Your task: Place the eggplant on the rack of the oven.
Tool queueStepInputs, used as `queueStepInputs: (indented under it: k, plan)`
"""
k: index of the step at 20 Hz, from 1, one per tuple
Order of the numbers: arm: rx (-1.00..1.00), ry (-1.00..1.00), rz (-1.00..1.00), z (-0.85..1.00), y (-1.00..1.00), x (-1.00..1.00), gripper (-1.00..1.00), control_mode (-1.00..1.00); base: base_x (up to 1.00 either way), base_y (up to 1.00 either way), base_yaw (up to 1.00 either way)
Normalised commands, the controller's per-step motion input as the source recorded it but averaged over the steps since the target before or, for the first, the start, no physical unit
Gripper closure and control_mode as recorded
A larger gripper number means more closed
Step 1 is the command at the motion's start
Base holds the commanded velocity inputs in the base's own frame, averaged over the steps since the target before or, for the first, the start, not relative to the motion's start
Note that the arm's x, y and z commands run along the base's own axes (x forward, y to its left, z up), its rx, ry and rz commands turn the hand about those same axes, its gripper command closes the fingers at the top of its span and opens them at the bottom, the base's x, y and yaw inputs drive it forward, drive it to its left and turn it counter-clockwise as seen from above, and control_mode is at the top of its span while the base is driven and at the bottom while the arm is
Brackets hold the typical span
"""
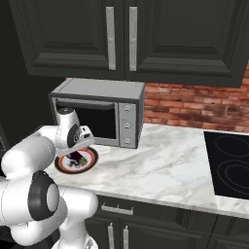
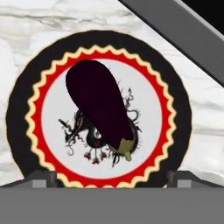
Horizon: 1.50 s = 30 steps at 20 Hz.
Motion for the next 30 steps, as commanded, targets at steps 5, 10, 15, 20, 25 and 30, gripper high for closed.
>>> queueStepInputs:
  k: [5,10,15,20,25,30]
  plan:
    - [-0.03,0.0,0.0,-0.24,0.02,0.04,-1.0,-1.0,0.0,0.0,0.0]
    - [-0.05,0.01,0.0,-0.1,0.06,0.11,-1.0,-1.0,0.0,0.0,0.0]
    - [-0.03,0.01,-0.02,-0.24,0.05,0.4,-1.0,-1.0,0.0,0.0,0.0]
    - [-0.02,0.01,0.0,-0.23,0.2,0.04,-1.0,-1.0,0.0,0.0,0.0]
    - [0.01,0.0,0.0,-0.23,0.01,0.11,-1.0,-1.0,0.0,0.0,0.0]
    - [0.06,0.03,0.0,-0.36,0.0,0.02,-1.0,-1.0,0.0,0.0,0.0]
